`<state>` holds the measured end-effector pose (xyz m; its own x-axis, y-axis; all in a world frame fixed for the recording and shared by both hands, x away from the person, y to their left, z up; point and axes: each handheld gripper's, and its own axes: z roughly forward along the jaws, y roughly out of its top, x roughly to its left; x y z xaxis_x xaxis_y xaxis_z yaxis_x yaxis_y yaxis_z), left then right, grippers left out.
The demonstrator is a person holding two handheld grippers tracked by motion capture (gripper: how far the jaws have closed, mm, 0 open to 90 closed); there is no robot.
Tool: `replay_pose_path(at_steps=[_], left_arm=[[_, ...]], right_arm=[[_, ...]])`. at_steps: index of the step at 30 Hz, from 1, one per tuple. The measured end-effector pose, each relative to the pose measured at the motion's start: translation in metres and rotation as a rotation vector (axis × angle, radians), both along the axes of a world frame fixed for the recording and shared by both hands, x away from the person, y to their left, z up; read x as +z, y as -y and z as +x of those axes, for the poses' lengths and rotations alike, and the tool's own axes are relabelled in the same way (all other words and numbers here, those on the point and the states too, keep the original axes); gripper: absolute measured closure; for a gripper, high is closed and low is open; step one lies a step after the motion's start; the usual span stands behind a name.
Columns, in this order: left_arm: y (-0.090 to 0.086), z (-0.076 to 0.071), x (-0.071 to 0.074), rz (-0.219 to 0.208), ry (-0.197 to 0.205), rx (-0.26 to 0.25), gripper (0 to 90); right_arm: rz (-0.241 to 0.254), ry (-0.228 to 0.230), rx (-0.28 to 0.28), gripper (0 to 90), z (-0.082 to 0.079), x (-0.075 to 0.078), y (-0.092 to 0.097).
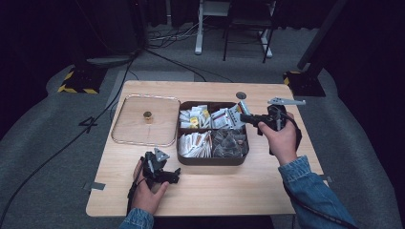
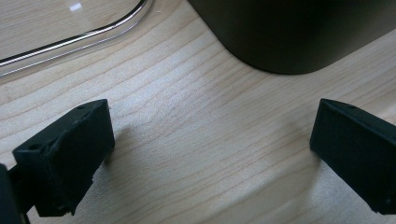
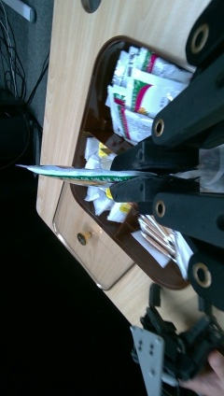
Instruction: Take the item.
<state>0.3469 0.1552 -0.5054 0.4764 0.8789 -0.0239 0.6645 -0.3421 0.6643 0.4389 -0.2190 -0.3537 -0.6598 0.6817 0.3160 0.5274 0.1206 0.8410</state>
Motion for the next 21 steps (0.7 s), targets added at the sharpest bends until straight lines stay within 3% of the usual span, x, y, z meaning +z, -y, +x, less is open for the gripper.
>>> replay_pose_path(at_steps=[11, 16, 21], left_arm=[[0.000, 0.000, 0.000, 0.002, 0.001, 0.000, 0.1], [0.000, 0.000, 0.000, -0.001, 0.000, 0.000, 0.1], [0.000, 0.000, 0.000, -0.001, 0.000, 0.000, 0.1]], right_arm=[[0.007, -0.013, -0.018, 87.0, -0.038, -0.004, 0.039], [-0.011, -0.048, -0.014, 86.9, -0.047, -0.010, 0.050], [0.013, -0.033, -0.061, 87.0, -0.064, -0.023, 0.059]])
